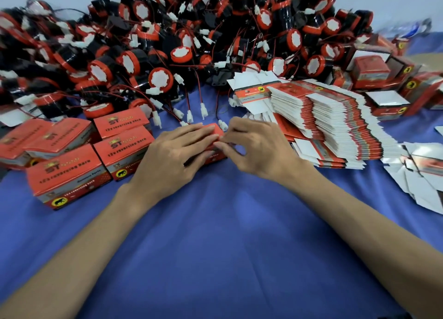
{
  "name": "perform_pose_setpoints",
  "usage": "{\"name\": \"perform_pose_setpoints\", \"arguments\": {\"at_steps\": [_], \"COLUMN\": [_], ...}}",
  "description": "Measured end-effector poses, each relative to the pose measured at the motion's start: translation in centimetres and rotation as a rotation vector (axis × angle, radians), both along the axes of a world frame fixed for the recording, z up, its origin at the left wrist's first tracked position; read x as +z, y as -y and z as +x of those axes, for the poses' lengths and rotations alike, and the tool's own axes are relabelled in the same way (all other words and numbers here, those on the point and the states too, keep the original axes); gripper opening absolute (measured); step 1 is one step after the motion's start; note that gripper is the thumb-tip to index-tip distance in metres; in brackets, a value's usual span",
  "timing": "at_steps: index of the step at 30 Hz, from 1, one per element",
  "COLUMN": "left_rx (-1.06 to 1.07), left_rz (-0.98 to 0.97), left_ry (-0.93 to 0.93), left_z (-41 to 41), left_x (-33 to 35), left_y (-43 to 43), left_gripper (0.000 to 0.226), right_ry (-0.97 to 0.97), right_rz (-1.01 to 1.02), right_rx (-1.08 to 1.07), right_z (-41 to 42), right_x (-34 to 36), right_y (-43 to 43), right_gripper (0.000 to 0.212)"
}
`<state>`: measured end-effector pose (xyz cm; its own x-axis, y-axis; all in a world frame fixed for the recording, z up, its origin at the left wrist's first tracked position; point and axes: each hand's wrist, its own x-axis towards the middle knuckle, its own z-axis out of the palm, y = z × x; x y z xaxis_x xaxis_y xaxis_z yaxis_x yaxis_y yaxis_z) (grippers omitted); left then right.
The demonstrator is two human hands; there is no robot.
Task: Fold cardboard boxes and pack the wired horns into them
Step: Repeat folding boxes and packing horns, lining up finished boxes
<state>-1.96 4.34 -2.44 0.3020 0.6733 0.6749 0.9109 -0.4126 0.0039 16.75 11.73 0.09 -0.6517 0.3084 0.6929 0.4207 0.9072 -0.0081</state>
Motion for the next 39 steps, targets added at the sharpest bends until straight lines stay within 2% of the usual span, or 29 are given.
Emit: {"name": "perform_pose_setpoints", "arguments": {"at_steps": [2,4,6,8,10,12,15,17,21,24,26,28,30,32,35,37,39], "left_rx": [0.064,0.124,0.189,0.265,0.327,0.388,0.49,0.559,0.679,0.688,0.601,0.434,0.277,0.199,-0.009,-0.172,-0.222], "left_rz": [0.065,0.125,0.163,0.159,0.15,0.155,0.129,0.107,0.082,0.107,0.127,0.149,0.122,-0.016,-0.328,-0.403,-0.415], "left_ry": [-0.073,-0.117,-0.135,-0.151,-0.162,-0.175,-0.158,-0.156,-0.169,-0.227,-0.222,-0.156,-0.032,0.129,0.558,0.879,0.999], "left_z": [0.0,-0.1,-0.2,-0.2,-0.1,-0.3,-0.7,-0.8,-1.0,-0.9,-0.8,-0.6,0.4,1.5,2.0,1.8,1.6], "left_x": [0.1,0.2,0.3,0.2,0.0,-0.2,-0.2,-0.3,-0.5,-0.5,-0.1,0.3,0.5,0.4,0.9,1.4,1.6], "left_y": [0.1,0.0,0.0,-0.1,-0.2,-0.3,-0.2,-0.2,-0.3,-0.1,-0.1,0.1,0.4,0.8,1.4,1.5,1.6], "left_gripper": [0.028,0.024,0.022,0.022,0.023,0.025,0.028,0.028,0.032,0.032,0.031,0.025,0.022,0.03,0.049,0.044,0.031], "right_ry": [-0.042,-0.086,0.012,0.131,0.216,0.276,0.252,0.269,0.349,0.352,0.238,0.025,-0.17,-0.244,-0.218,-0.153,-0.09], "right_rz": [0.074,0.098,-0.027,-0.23,-0.374,-0.376,-0.203,-0.184,-0.17,-0.135,-0.052,0.159,0.382,0.41,0.352,0.314,0.269], "right_rx": [-0.065,-0.296,-0.64,-0.873,-0.987,-1.015,-0.959,-0.93,-0.922,-0.871,-0.804,-0.631,-0.354,-0.078,0.176,0.27,0.315], "right_z": [0.6,1.8,3.5,5.4,6.4,6.4,5.4,4.8,4.7,4.4,4.2,4.1,3.7,2.5,0.1,-1.1,-1.6], "right_x": [0.9,1.4,1.8,2.1,2.0,1.9,1.8,1.9,2.0,1.8,1.5,1.5,1.4,1.1,0.2,-0.4,-0.8], "right_y": [-0.9,-2.4,-4.2,-5.5,-6.3,-6.4,-5.8,-5.6,-5.6,-5.1,-4.9,-4.7,-4.3,-3.3,-0.4,0.9,1.5], "right_gripper": [0.021,0.024,0.042,0.058,0.065,0.06,0.033,0.023,0.023,0.023,0.027,0.033,0.032,0.028,0.022,0.016,0.011]}}
